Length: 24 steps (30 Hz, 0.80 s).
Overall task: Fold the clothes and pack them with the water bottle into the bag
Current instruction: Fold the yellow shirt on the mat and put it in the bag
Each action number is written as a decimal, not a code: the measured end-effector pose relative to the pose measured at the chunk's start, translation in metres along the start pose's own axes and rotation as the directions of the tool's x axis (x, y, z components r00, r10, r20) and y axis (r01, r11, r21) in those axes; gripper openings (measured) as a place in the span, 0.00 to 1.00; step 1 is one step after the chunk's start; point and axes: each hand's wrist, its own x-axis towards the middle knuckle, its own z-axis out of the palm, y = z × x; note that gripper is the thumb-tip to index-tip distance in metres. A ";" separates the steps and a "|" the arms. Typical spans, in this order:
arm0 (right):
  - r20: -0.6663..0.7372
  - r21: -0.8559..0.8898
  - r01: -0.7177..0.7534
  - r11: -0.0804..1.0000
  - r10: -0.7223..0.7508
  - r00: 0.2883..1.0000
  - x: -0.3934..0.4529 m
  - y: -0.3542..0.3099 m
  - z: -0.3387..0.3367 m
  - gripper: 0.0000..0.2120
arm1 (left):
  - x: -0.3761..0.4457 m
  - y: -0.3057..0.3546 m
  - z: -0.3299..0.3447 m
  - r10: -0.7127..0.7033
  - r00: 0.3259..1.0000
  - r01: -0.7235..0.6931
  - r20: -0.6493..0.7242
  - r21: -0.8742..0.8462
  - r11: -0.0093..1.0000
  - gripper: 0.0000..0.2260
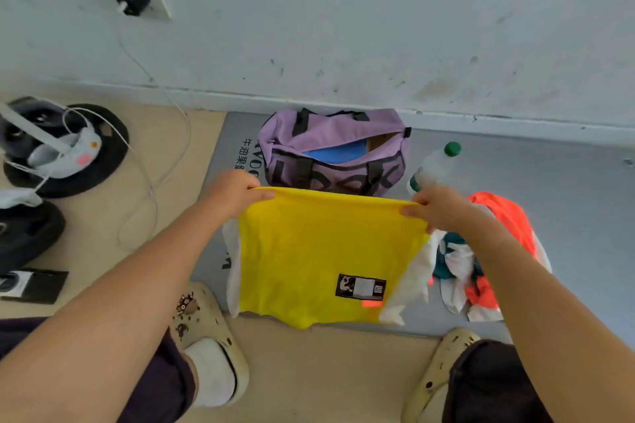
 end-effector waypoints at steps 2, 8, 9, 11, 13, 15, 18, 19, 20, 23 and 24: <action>-0.215 -0.013 0.029 0.999 -0.031 0.976 -0.011 -0.012 -0.021 0.18 | -0.008 0.014 -0.025 0.051 0.981 -0.052 -0.188 0.002 0.999 0.24; -0.545 0.026 0.101 0.995 -0.070 0.835 -0.043 -0.030 -0.059 0.22 | -0.031 0.039 -0.069 0.131 0.857 -0.136 -0.498 0.028 0.990 0.24; -0.561 0.004 0.096 0.995 -0.077 0.824 -0.046 -0.030 -0.057 0.22 | -0.034 0.038 -0.067 0.141 0.852 -0.144 -0.505 0.034 0.989 0.25; -0.548 -0.039 0.073 0.997 -0.083 0.832 -0.047 -0.025 -0.044 0.20 | -0.040 0.032 -0.053 0.138 0.870 -0.126 -0.474 0.057 0.990 0.27; -0.459 -0.055 0.034 0.998 -0.055 0.887 -0.043 -0.016 -0.021 0.17 | -0.044 0.020 -0.026 0.086 0.916 -0.071 -0.392 0.054 0.996 0.29; -0.323 -0.079 -0.020 0.997 -0.006 0.946 -0.037 -0.008 0.011 0.18 | -0.048 0.006 0.010 -0.013 0.965 0.023 -0.261 0.036 0.999 0.29; -0.133 -0.125 -0.042 0.991 0.025 0.991 -0.023 0.005 0.071 0.15 | -0.052 -0.013 0.069 -0.107 0.994 0.106 0.002 0.094 0.990 0.31; -0.026 -0.130 -0.048 0.990 0.045 0.999 -0.019 0.011 0.092 0.15 | -0.053 -0.017 0.089 -0.149 0.976 0.127 0.156 0.139 0.982 0.29; 0.107 -0.135 -0.049 0.990 0.064 0.992 -0.016 0.016 0.113 0.16 | -0.054 -0.020 0.109 -0.202 0.920 0.146 0.335 0.187 0.972 0.28; 0.437 -0.131 -0.103 0.986 0.151 0.887 -0.005 0.029 0.162 0.20 | -0.055 -0.023 0.150 -0.391 0.574 0.297 0.719 0.262 0.918 0.41; 0.467 -0.100 -0.149 0.984 0.179 0.866 0.001 0.034 0.172 0.21 | -0.050 -0.025 0.158 -0.407 0.524 0.315 0.748 0.274 0.909 0.40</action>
